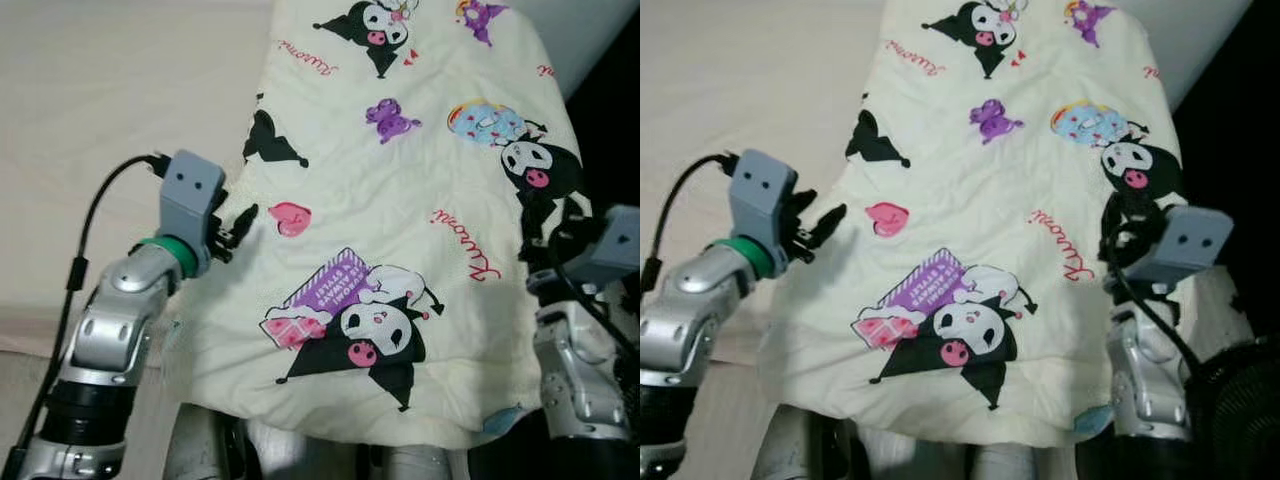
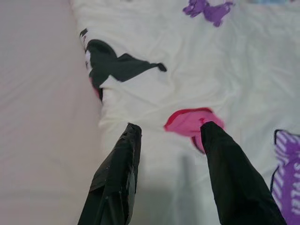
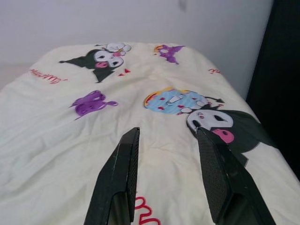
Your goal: Clean up the room
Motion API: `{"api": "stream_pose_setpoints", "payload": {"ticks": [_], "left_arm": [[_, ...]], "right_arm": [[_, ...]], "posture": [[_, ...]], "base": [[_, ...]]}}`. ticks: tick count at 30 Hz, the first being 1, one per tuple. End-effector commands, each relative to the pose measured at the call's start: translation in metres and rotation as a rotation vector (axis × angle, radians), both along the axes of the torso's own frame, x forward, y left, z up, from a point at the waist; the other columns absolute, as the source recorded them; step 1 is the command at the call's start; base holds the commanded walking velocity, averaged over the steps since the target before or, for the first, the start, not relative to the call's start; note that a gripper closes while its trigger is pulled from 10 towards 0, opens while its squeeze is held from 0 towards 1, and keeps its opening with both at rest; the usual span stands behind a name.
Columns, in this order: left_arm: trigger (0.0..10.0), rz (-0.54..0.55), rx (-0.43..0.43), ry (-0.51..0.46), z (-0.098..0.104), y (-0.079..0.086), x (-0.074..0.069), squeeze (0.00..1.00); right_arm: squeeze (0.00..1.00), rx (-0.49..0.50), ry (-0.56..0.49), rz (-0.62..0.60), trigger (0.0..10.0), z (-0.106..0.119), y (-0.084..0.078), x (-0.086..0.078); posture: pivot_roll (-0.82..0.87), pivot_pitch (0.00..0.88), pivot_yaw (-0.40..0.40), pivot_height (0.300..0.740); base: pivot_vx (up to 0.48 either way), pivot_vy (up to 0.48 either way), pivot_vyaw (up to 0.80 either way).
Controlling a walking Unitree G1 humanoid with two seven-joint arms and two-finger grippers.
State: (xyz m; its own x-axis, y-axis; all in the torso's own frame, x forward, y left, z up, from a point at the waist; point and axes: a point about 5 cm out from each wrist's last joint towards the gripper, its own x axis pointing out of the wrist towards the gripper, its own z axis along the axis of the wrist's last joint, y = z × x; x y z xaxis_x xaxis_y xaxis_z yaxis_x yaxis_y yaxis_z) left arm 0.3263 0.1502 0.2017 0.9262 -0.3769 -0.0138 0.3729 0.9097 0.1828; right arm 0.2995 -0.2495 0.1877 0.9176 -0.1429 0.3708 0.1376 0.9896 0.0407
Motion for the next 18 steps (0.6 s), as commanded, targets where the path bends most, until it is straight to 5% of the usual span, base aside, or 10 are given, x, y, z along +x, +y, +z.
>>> {"api": "stream_pose_setpoints", "payload": {"ticks": [1, 6, 8, 18], "left_arm": [[10.0, 0.033, -0.006, -0.007, -0.002, 0.005, -0.003, 0.00], [10.0, 0.077, -0.038, -0.035, 0.003, 0.009, -0.001, 0.00], [10.0, 0.230, -0.082, -0.141, 0.017, 0.018, 0.006, 0.00], [10.0, 0.288, -0.080, -0.256, 0.039, 0.011, 0.020, 0.00]], "right_arm": [[0.00, 0.008, 0.021, 0.007, 10.0, -0.005, 0.000, -0.001], [0.00, 0.002, 0.020, 0.043, 10.0, -0.004, 0.004, 0.002], [0.00, 0.005, -0.011, 0.129, 10.0, 0.005, 0.011, 0.006], [0.00, -0.005, 0.002, 0.209, 10.0, 0.004, 0.025, 0.012]], "posture": [[-0.06, 0.172, 0.043, 0.585], [-0.06, 0.167, 0.038, 0.585], [-0.05, 0.157, 0.036, 0.585], [-0.03, 0.092, -0.011, 0.585]], "base": [[0.000, 0.000, 0.00], [0.000, 0.000, 0.00], [0.000, 0.000, 0.00], [0.000, 0.000, 0.00]]}}
